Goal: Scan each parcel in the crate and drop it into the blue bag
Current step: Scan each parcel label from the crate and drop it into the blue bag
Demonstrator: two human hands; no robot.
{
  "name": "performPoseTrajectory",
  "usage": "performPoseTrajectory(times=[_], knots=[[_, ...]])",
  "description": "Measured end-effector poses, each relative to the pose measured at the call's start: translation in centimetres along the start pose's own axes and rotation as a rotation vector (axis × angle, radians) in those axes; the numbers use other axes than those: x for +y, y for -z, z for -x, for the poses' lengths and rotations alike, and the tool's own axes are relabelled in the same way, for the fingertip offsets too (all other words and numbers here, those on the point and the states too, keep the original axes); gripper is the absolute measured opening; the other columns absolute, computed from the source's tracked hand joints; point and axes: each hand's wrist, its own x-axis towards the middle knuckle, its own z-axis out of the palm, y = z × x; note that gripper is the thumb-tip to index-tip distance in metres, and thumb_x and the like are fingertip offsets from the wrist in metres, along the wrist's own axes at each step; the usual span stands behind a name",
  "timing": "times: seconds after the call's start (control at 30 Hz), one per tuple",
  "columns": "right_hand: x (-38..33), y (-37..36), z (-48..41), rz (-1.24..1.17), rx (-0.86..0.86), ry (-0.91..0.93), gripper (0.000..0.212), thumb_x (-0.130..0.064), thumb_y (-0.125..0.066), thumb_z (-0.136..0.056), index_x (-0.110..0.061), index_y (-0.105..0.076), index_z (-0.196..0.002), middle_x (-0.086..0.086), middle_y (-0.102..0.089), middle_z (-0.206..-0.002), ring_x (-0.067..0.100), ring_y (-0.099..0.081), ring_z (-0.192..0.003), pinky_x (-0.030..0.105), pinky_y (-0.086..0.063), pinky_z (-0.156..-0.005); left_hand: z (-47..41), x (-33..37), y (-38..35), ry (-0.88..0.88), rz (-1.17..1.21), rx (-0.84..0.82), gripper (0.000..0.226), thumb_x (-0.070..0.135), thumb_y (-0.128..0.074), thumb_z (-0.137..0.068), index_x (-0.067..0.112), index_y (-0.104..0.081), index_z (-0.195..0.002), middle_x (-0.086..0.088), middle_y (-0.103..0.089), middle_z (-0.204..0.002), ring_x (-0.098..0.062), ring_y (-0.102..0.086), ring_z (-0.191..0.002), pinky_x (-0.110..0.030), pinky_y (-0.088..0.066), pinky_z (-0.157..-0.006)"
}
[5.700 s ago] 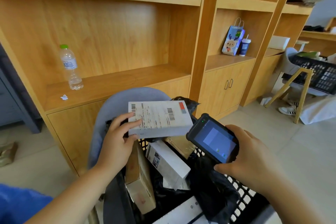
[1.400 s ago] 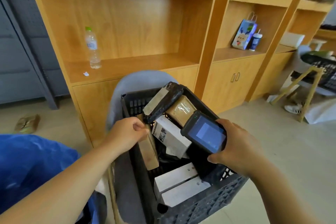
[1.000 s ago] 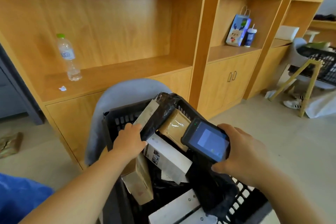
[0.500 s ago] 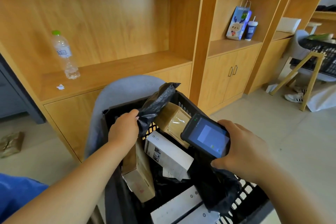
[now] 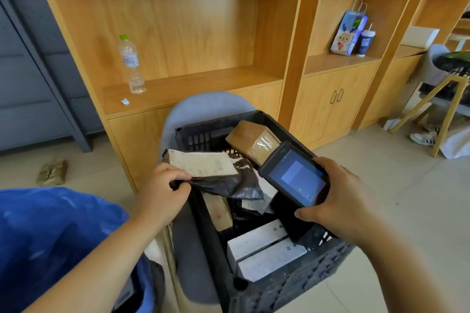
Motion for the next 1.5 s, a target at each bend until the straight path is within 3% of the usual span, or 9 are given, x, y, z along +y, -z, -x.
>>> performPoseTrajectory(times=[0.1, 0.2, 0.3, 0.37, 0.5, 0.67, 0.93, 1.17, 1.5], knots=[[-1.0, -0.5, 1.4, -0.001, -0.018, 0.023, 0.096, -0.05, -0.082, -0.046, -0.033, -0.036, -0.128, -0.014, -0.045, -0.094, 0.011, -0.047, -0.082, 0.028, -0.04, -0.06, 2.9, -1.0, 0.8, 0.047, 0.054, 0.011, 0.018, 0.009, -0.062, -0.085, 0.02, -0.072, -0.076, 0.011, -0.06, -0.09, 0.0, -0.055, -0.088, -0.01, -0.038, -0.071], [-1.8, -0.9, 2.5, -0.01, -0.044, 0.041, 0.097, -0.051, -0.082, -0.047, -0.033, -0.035, -0.13, -0.01, -0.051, -0.102, 0.014, -0.051, -0.087, 0.032, -0.045, -0.065, 4.8, -1.2, 0.8, 0.092, 0.048, 0.058, 0.019, 0.02, -0.062, -0.09, 0.012, -0.074, -0.078, 0.008, -0.061, -0.085, -0.003, -0.056, -0.083, -0.004, -0.037, -0.064], [-2.6, -1.1, 3.4, -0.005, -0.054, 0.051, 0.099, -0.052, -0.081, -0.047, -0.032, -0.034, -0.131, -0.01, -0.052, -0.108, 0.017, -0.052, -0.092, 0.038, -0.048, -0.074, 5.6, -1.3, 0.7, 0.09, -0.033, 0.088, 0.009, 0.02, -0.066, -0.088, 0.011, -0.071, -0.089, 0.005, -0.057, -0.089, -0.009, -0.054, -0.084, -0.006, -0.038, -0.066], [-2.9, -1.1, 3.9, -0.001, -0.051, 0.051, 0.098, -0.052, -0.08, -0.047, -0.033, -0.033, -0.131, -0.012, -0.051, -0.108, 0.017, -0.052, -0.093, 0.04, -0.049, -0.076, 5.9, -1.5, 0.6, 0.133, -0.034, 0.12, 0.023, 0.017, -0.073, -0.082, 0.016, -0.062, -0.103, 0.002, -0.052, -0.1, -0.009, -0.047, -0.093, -0.008, -0.039, -0.072], [-2.9, -1.0, 4.3, 0.003, -0.064, 0.044, 0.095, -0.052, -0.081, -0.047, -0.033, -0.035, -0.128, -0.012, -0.053, -0.108, 0.015, -0.052, -0.091, 0.039, -0.051, -0.074, 5.5, -1.9, 0.6, 0.322, 0.081, 0.12, 0.056, 0.032, -0.079, -0.076, 0.016, -0.049, -0.121, 0.0, -0.045, -0.116, -0.013, -0.042, -0.107, -0.028, -0.041, -0.09], [-2.7, -0.9, 4.6, 0.029, -0.063, 0.028, 0.097, -0.054, -0.08, -0.048, -0.034, -0.033, -0.13, -0.011, -0.052, -0.109, 0.015, -0.052, -0.092, 0.04, -0.051, -0.077, 5.1, -1.7, 0.6, 0.462, 0.241, 0.002, 0.042, 0.051, -0.063, -0.084, 0.019, -0.053, -0.109, 0.005, -0.062, -0.099, -0.014, -0.06, -0.091, -0.037, -0.053, -0.081], [-2.5, -0.9, 4.9, 0.038, -0.069, 0.033, 0.097, -0.053, -0.08, -0.049, -0.033, -0.033, -0.132, -0.011, -0.053, -0.109, 0.013, -0.052, -0.091, 0.033, -0.049, -0.07, 4.4, -1.1, 1.2, 0.759, 0.646, -0.138, 0.007, 0.011, -0.065, -0.088, 0.011, -0.067, -0.094, -0.007, -0.072, -0.091, -0.023, -0.067, -0.086, -0.033, -0.055, -0.069], [-2.1, -0.5, 5.1, 0.061, -0.082, 0.031, 0.097, -0.053, -0.081, -0.051, -0.031, -0.033, -0.132, -0.01, -0.05, -0.106, 0.013, -0.049, -0.089, 0.029, -0.046, -0.067, 4.5, -0.6, 1.1, 0.747, 0.769, -0.09, 0.008, 0.005, -0.067, -0.085, 0.01, -0.067, -0.092, -0.007, -0.073, -0.088, -0.022, -0.069, -0.084, -0.034, -0.054, -0.064], [-2.0, 0.7, 5.1, 0.224, -0.143, 0.033, 0.098, -0.054, -0.078, -0.05, -0.031, -0.031, -0.133, -0.008, -0.05, -0.103, 0.015, -0.05, -0.084, 0.028, -0.044, -0.062, 4.0, 0.3, 2.1, 0.469, 0.639, 0.105, 0.021, 0.014, -0.074, -0.081, 0.017, -0.062, -0.097, -0.003, -0.07, -0.1, -0.022, -0.068, -0.09, -0.043, -0.055, -0.084]])
